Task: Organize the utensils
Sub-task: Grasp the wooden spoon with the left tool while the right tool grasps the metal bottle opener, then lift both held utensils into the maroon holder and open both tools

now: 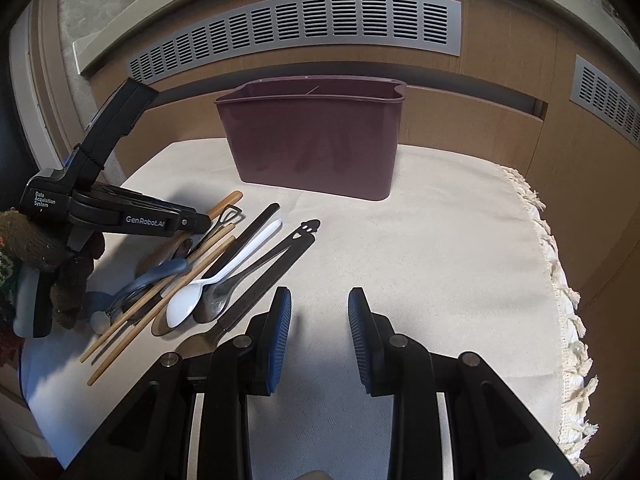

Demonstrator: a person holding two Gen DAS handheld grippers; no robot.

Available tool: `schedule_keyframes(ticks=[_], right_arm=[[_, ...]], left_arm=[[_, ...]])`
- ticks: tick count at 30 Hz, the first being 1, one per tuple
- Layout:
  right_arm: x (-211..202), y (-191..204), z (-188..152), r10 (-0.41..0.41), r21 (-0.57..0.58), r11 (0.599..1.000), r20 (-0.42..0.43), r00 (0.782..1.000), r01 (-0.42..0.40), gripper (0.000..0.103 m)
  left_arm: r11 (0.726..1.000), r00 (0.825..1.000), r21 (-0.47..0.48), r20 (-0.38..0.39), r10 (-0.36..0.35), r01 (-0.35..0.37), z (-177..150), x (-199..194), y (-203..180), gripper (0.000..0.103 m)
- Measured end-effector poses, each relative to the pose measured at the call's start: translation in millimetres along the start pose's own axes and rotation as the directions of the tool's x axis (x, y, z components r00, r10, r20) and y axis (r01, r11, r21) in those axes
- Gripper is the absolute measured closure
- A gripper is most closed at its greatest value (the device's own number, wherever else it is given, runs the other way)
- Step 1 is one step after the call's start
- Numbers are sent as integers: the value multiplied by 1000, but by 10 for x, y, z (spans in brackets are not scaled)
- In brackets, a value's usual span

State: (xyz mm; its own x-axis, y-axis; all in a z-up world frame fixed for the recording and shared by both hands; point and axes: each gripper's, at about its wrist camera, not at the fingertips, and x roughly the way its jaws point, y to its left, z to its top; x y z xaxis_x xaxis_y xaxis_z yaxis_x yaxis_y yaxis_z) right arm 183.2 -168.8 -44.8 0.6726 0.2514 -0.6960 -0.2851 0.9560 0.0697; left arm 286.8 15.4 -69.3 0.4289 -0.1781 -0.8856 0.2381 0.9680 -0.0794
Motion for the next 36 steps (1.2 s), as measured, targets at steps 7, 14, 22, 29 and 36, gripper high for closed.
schedule_keyframes(ticks=[7, 14, 22, 29, 36], right_arm=[[194, 200, 257, 121, 43, 992, -25, 992, -120, 75], [642, 583, 521, 193, 47, 981, -106, 975, -189, 75], [1194, 941, 695, 43, 9, 999, -209, 977, -42, 75], [1145, 1116, 762, 7, -104, 994, -136, 991, -22, 81], [311, 839, 743, 105, -139, 986, 60, 993, -96, 82]], left_arm=[[990, 982, -135, 190, -14, 40, -348, -498, 355, 92], [964, 940, -253, 340, 7, 84, -729, -988, 694, 92], [945, 926, -302, 376, -2, 124, -870, -1070, 871, 92], [936, 924, -320, 383, -13, 146, -958, -1132, 904, 92], [939, 917, -297, 397, -46, 176, -916, -1237, 726, 93]])
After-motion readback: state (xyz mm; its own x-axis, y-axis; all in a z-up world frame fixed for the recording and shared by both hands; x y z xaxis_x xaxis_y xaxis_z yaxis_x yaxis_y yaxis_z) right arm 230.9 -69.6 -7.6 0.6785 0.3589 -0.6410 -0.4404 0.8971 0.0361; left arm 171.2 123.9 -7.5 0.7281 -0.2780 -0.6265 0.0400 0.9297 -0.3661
